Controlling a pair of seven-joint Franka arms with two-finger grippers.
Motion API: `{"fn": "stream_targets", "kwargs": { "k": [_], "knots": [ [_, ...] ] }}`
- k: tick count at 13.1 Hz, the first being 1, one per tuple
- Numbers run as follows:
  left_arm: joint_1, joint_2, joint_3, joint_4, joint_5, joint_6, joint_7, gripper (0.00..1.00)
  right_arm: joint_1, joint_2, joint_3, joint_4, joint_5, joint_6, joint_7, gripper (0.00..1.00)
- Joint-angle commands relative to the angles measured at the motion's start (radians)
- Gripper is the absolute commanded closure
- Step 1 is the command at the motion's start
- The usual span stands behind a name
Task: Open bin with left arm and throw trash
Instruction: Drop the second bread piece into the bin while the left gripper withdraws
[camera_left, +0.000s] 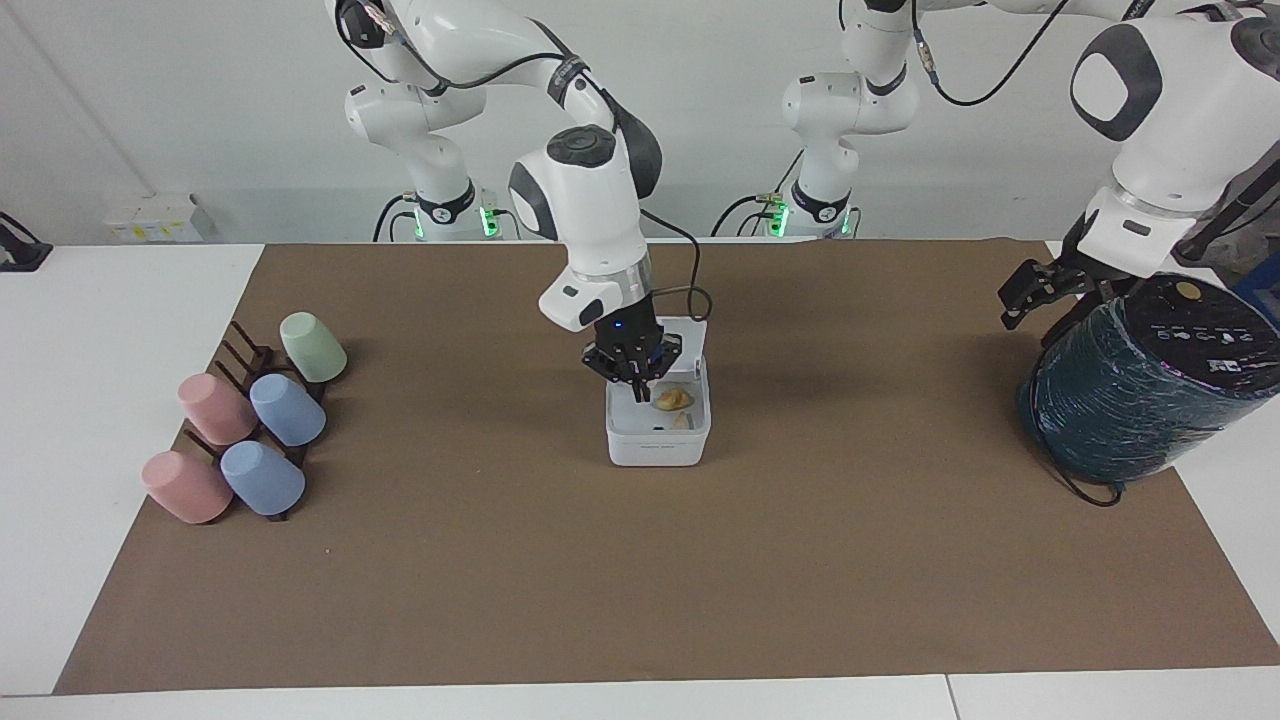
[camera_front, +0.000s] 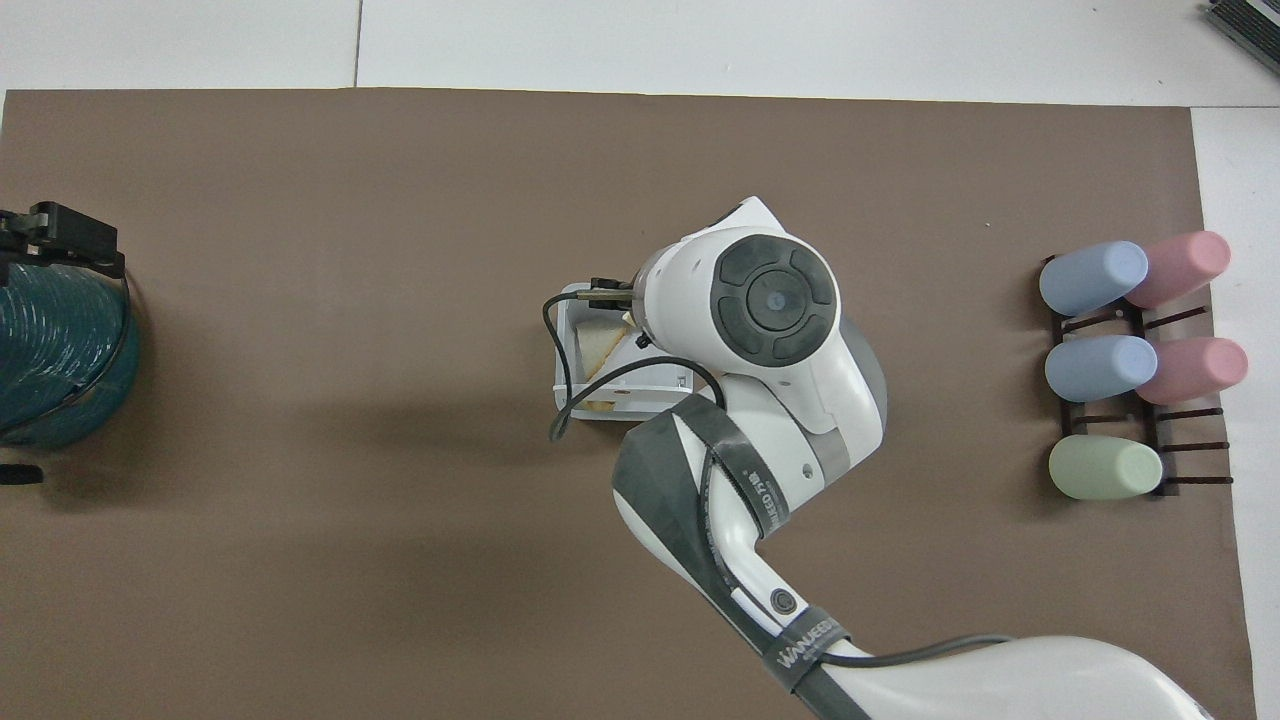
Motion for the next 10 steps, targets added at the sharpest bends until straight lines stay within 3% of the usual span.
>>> {"fn": "stream_targets", "kwargs": {
  "k": [1, 3, 7, 10],
  "knots": [
    [0.006, -0.021, -0.006, -0.04, 0.01, 0.038, 0.023, 0.0, -0.016, -0.008, 0.003, -0.032, 0.001, 0.045, 0.009, 0.0],
    [0.005, -0.04, -0.006, -0.089, -0.008, 0.117, 0.157, 0.0, -0.016, -0.008, 0.003, -0.032, 0.001, 0.041, 0.008, 0.0],
    [0.017, -0.031, -0.005, -0.089, -0.063, 0.13, 0.175, 0.0, -0.029, -0.026, 0.002, -0.028, 0.001, 0.024, 0.008, 0.0],
    [0.019, -0.031, -0.005, -0.094, -0.066, 0.127, 0.173, 0.0, -0.115, -0.119, -0.003, -0.035, 0.001, -0.08, -0.01, 0.0]
  ]
}}
